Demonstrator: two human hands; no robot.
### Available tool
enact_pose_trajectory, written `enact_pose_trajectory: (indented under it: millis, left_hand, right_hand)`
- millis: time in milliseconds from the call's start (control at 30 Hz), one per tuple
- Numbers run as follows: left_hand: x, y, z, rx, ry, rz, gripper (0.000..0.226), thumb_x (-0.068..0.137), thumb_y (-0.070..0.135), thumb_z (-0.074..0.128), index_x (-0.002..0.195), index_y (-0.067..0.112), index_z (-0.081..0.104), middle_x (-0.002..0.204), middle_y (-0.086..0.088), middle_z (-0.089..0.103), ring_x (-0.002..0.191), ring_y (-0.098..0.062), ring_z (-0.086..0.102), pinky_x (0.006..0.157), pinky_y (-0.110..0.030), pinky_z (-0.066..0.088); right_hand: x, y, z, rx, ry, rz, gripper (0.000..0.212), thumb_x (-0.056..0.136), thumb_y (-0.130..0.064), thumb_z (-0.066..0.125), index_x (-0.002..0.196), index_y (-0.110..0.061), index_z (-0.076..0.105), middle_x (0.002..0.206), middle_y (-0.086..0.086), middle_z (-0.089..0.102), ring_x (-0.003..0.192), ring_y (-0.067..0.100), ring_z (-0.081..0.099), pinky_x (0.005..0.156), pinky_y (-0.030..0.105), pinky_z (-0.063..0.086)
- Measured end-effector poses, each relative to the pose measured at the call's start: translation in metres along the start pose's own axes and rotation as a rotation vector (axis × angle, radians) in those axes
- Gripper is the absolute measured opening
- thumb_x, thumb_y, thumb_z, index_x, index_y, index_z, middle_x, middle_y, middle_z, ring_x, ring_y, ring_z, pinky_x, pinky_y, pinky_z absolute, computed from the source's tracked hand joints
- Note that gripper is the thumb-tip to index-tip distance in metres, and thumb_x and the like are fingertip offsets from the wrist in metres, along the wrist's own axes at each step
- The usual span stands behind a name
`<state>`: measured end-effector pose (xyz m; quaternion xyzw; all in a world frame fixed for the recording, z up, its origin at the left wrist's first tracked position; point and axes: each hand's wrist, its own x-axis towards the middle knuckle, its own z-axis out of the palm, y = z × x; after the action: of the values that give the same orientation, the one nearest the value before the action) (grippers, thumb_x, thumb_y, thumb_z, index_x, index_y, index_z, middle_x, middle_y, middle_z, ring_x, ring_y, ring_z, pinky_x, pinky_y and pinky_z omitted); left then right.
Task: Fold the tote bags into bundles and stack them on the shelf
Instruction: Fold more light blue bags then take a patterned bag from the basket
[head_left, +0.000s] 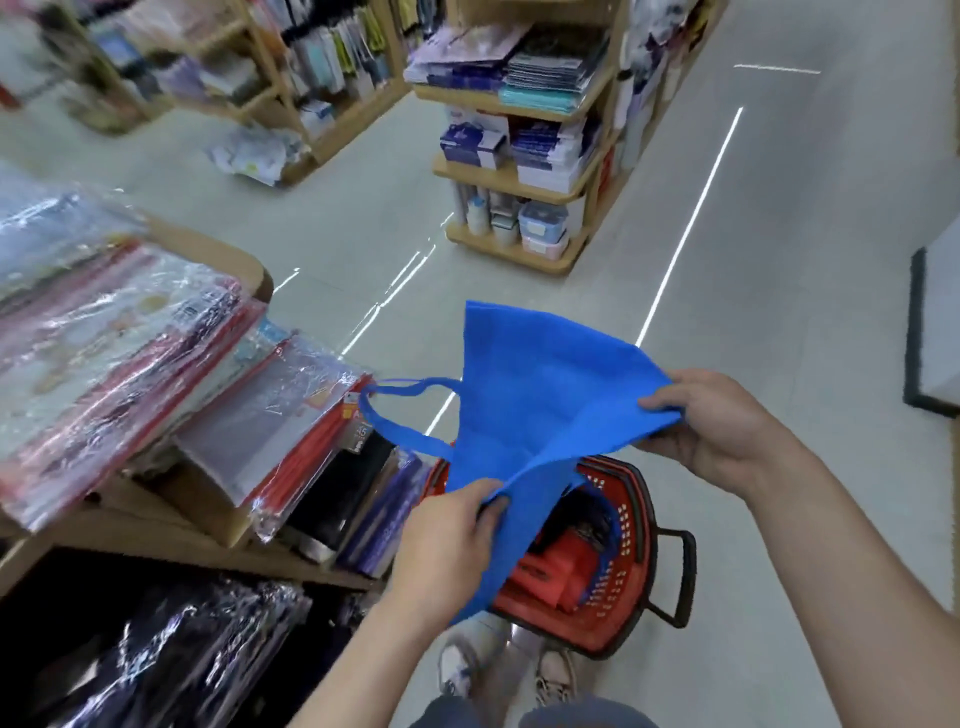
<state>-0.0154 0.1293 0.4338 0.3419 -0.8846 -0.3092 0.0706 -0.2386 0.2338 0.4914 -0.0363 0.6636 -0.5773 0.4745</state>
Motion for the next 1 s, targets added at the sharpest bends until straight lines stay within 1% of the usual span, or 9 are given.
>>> enact_pose_trajectory:
  millis: [100,200,367,467,533,633,767,900,1000]
  left_hand:
    - [-0.013,-0.009,-0.029,0.212,0.048,-0.024,0.022,0.095,0.038,0.042,0.097,0.024,0.059,0.090,-0.002,0.069,0.095,-0.029,0.061,0.073,-0.039,0.048]
    - [-0.026,-0.017,-0.060,0.375,0.084,-0.052,0.009,0.095,0.026,0.047,0.099,0.027,0.055,0.098,0.000,0.068,0.094,-0.030,0.061,0.073,-0.039,0.048]
    - [-0.073,-0.026,-0.100,0.543,0.093,-0.145,0.017,0.092,0.018,0.046,0.104,0.027,0.053,0.100,0.002,0.066,0.094,-0.026,0.060,0.065,-0.034,0.044]
    - [-0.122,-0.041,-0.122,0.456,0.193,-0.204,0.010,0.095,0.033,0.051,0.099,0.025,0.055,0.093,0.003,0.067,0.090,-0.023,0.060,0.072,-0.036,0.048]
    - [-0.163,-0.059,-0.140,0.271,0.197,-0.321,0.019,0.084,0.042,0.066,0.096,0.029,0.060,0.086,0.009,0.068,0.084,-0.016,0.060,0.073,-0.035,0.048]
    - [-0.239,-0.089,-0.162,0.116,0.139,-0.517,0.020,0.070,0.036,0.081,0.081,0.031,0.065,0.072,0.016,0.065,0.070,-0.003,0.058,0.068,-0.030,0.049]
    - [-0.344,-0.119,-0.175,-0.076,0.278,-0.685,0.014,0.071,0.028,0.082,0.078,0.026,0.070,0.069,0.004,0.065,0.060,-0.011,0.057,0.059,-0.028,0.049]
    - [-0.430,-0.137,-0.186,-0.153,0.692,-0.728,0.020,0.076,0.023,0.080,0.077,0.035,0.064,0.068,0.010,0.064,0.062,-0.007,0.054,0.064,-0.030,0.046]
    - [-0.480,-0.141,-0.191,-0.130,1.003,-0.782,0.028,0.079,0.008,0.075,0.079,0.033,0.062,0.069,0.015,0.063,0.059,0.002,0.051,0.055,-0.014,0.037]
  right_hand:
    - [-0.005,-0.006,0.012,-0.376,0.066,-0.209,0.039,0.099,-0.032,0.051,0.137,-0.024,0.049,0.119,-0.005,0.060,0.101,0.009,0.061,0.086,0.030,0.050]
    - [-0.025,-0.018,0.041,-0.527,-0.142,-0.483,0.057,0.080,-0.062,0.055,0.132,-0.038,0.054,0.127,-0.023,0.055,0.114,-0.011,0.050,0.101,0.021,0.037]
    - [-0.036,0.013,0.110,-1.361,-0.251,-0.962,0.078,0.072,-0.043,0.079,0.139,-0.044,0.040,0.132,-0.014,0.047,0.129,0.011,0.038,0.102,0.037,0.028]
    - [-0.045,0.030,0.149,-1.263,-0.275,-1.099,0.033,0.076,-0.019,0.076,0.106,-0.023,0.065,0.097,0.000,0.063,0.099,0.025,0.057,0.083,0.038,0.042]
    - [-0.056,0.034,0.170,-1.155,-0.339,-1.064,0.011,0.080,-0.018,0.072,0.087,-0.014,0.065,0.079,0.003,0.061,0.081,0.027,0.056,0.070,0.036,0.040]
    - [-0.081,0.035,0.201,-1.083,-0.436,-1.043,0.010,0.080,-0.025,0.066,0.077,-0.017,0.062,0.066,-0.001,0.058,0.069,0.016,0.054,0.062,0.026,0.039]
    - [-0.120,0.048,0.248,-1.038,-0.604,-1.001,0.017,0.084,-0.010,0.070,0.080,-0.024,0.061,0.068,-0.009,0.058,0.062,0.005,0.050,0.058,0.010,0.037]
    - [-0.168,0.071,0.297,-0.991,-0.728,-1.036,0.034,0.081,-0.011,0.076,0.064,-0.023,0.049,0.054,-0.010,0.047,0.050,-0.005,0.046,0.052,0.009,0.035]
    - [-0.203,0.092,0.332,-0.987,-0.916,-0.928,0.024,0.077,-0.015,0.080,0.070,-0.023,0.059,0.060,-0.012,0.059,0.053,-0.009,0.053,0.051,0.010,0.038]
